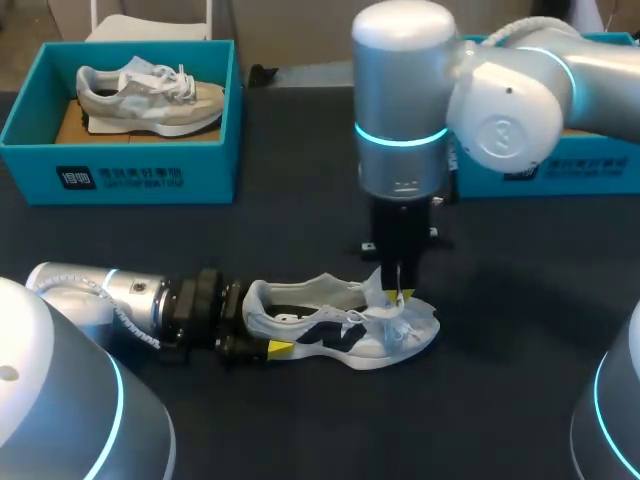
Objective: Take the shoe out of the shoebox, open the shoe tongue, remove and reinsert the insole, then place the shoe into the shoebox
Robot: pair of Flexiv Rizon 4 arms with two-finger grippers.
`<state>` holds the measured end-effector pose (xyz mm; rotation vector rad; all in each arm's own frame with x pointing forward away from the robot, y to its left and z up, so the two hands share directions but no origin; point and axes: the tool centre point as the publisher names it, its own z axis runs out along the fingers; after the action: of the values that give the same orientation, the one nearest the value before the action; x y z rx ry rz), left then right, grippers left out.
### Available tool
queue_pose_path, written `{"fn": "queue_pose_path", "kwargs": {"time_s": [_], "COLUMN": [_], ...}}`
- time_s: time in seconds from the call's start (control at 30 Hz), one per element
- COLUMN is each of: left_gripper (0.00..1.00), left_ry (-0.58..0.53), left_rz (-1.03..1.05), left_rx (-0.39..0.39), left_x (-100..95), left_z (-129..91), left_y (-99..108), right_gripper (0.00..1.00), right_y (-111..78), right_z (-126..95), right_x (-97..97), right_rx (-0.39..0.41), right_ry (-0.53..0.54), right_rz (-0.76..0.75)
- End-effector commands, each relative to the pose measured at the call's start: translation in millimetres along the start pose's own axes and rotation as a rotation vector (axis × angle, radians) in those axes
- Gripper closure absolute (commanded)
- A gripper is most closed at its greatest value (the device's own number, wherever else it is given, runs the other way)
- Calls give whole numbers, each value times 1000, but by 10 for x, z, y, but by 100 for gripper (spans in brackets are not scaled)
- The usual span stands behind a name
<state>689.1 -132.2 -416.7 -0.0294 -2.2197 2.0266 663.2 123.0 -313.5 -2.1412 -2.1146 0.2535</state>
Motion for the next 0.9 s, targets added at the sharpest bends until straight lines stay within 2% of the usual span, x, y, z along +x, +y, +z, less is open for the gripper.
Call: {"fn": "queue_pose_path", "kwargs": {"time_s": [0.03, 0.33, 0.9], "left_gripper": [100, 100, 100], "left_ry": [-3, -3, -3], "left_rz": [0, 0, 0], "left_rx": [-1, -1, -1], "left_x": [5, 5, 5], "left_z": [1, 1, 1], "left_y": [0, 0, 0], "right_gripper": [100, 100, 100], "right_y": [-14, 21, 104], "right_z": [59, 124, 363], "right_x": [-126, -199, -284], "right_rx": [-5, 0, 25], "right_ry": [202, 285, 366], "right_rz": [-26, -60, -75]}}
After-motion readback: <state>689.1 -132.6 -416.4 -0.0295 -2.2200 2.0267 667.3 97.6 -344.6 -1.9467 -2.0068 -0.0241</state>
